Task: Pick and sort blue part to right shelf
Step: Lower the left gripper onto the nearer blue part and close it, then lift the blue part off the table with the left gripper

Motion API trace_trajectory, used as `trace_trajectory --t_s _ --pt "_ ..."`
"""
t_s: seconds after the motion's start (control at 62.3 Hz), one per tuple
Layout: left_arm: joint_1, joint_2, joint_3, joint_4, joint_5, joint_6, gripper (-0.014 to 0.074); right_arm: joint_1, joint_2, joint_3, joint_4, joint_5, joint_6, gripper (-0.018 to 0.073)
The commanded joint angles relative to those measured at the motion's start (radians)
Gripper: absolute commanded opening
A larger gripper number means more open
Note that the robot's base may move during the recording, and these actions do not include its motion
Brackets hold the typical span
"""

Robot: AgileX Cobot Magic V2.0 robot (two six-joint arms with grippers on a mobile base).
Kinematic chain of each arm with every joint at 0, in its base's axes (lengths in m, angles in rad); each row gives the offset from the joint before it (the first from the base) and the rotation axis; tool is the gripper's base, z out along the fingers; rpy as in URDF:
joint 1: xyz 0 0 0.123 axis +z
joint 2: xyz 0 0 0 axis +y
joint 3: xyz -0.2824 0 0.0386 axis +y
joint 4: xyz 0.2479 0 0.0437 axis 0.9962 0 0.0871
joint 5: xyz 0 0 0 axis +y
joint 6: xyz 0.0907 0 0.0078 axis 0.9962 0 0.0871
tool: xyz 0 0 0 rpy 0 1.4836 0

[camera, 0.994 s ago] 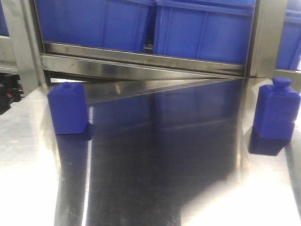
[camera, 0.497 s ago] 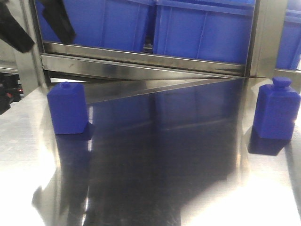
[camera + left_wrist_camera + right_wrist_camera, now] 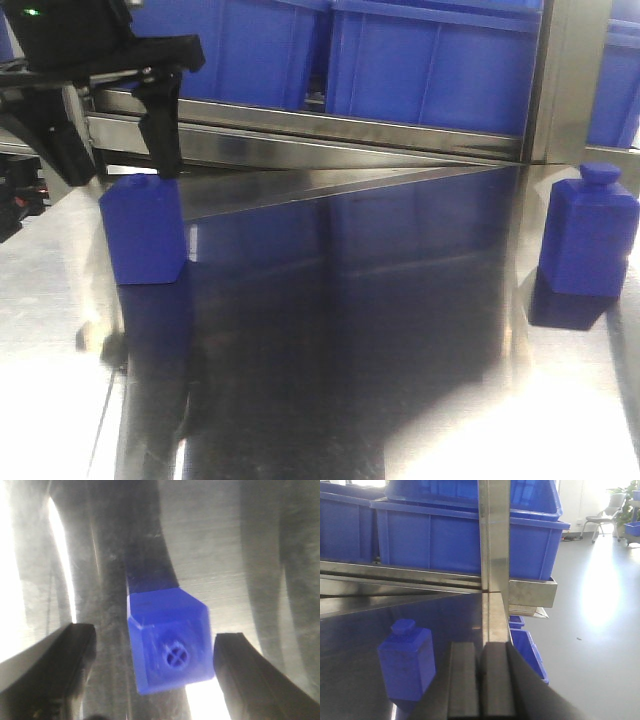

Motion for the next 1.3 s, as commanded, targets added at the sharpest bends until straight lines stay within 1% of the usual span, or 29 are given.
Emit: trace_trajectory --t_s 0.0,0.225,0.465,0.577,0.722,0.802,1.011,1.091,1.203,1.283 --pt "-0.015 -0.030 -0.034 -0.004 -0.013 -0.016 0.0536 0.000 -0.020 -0.022 0.001 -0.094 -0.005 0.0065" --pt "-0.023 0.025 -0.034 -0.004 -0.009 -0.018 0.0536 0.000 -0.020 -0.022 0.001 -0.094 -0.005 0.0065" --pt "-0.023 0.041 -0.034 -0.006 -0.009 -0.018 0.0526 0.000 -0.020 -0.022 0.001 -0.094 -0.005 0.0065" --pt "-0.023 0.044 -0.034 -0.008 0.007 -0.018 0.0464 0.000 -0.020 -0.022 0.001 -0.094 -0.005 0.0065" --pt "-0.023 0.044 -0.034 -0.008 0.011 -0.018 0.0342 0.000 -0.020 -0.022 0.001 -0.094 -0.005 0.0065" --pt "-0.023 0.044 -0.034 -0.008 0.011 -0.018 0.0313 0.000 -0.020 -0.022 0.001 -0.094 -0.005 0.0065" --pt "-0.023 0.044 -0.048 -0.008 0.062 -0.014 0.0313 0.000 -0.020 -0.022 0.001 -0.094 -0.005 0.0065" --pt "-0.023 0.042 -0.066 -0.019 0.100 0.014 0.0313 0.000 -0.020 -0.022 0.001 -0.094 -0.005 0.0065" --pt "-0.028 0.012 -0.083 -0.024 0.108 0.048 0.0313 0.000 -0.020 -0.022 0.002 -0.098 -0.005 0.0065" --pt "-0.044 -0.038 -0.083 0.006 0.093 0.062 0.0313 0.000 -0.020 -0.022 0.009 -0.103 -0.005 0.0065"
